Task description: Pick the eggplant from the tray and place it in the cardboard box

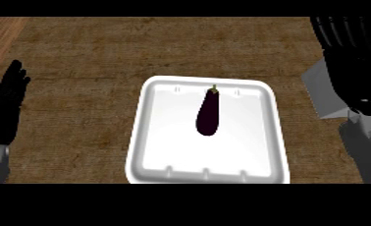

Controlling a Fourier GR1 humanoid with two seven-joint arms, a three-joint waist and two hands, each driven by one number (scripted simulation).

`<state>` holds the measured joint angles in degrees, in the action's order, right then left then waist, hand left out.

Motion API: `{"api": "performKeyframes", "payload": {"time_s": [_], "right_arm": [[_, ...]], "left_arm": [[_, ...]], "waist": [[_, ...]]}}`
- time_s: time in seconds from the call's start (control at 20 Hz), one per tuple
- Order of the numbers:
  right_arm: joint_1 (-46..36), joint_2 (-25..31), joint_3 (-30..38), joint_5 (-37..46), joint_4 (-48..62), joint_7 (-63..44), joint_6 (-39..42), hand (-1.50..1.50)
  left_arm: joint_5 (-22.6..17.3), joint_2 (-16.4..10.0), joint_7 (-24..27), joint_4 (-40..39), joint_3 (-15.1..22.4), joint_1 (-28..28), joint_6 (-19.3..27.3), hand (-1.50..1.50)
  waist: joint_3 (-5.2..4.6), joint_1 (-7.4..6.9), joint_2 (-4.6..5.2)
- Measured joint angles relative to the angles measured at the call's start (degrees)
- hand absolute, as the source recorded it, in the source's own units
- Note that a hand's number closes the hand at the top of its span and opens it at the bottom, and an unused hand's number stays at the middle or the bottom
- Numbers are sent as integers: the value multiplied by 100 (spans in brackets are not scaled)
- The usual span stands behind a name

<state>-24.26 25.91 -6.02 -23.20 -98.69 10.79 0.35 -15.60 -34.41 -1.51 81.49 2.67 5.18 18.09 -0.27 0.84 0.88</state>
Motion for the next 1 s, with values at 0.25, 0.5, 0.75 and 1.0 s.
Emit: {"api": "performKeyframes", "payload": {"time_s": [0.25,0.5,0.75,1.0], "right_arm": [[-52,164,105,679,-154,-823,-955,-150],[344,927,-121,1893,-90,-1923,-1514,-150],[809,1227,-739,3189,-665,-2595,-1873,-150],[782,1596,-1301,4102,-1093,-3217,-1445,-150]], "left_arm": [[254,8,244,337,444,265,-414,0],[374,43,507,621,894,493,-898,0],[471,155,678,676,1154,634,-1231,0],[522,279,695,574,1222,827,-1434,0]], "waist": [[1,99,-103],[-20,320,-146],[4,150,-127],[12,18,-109]]}}
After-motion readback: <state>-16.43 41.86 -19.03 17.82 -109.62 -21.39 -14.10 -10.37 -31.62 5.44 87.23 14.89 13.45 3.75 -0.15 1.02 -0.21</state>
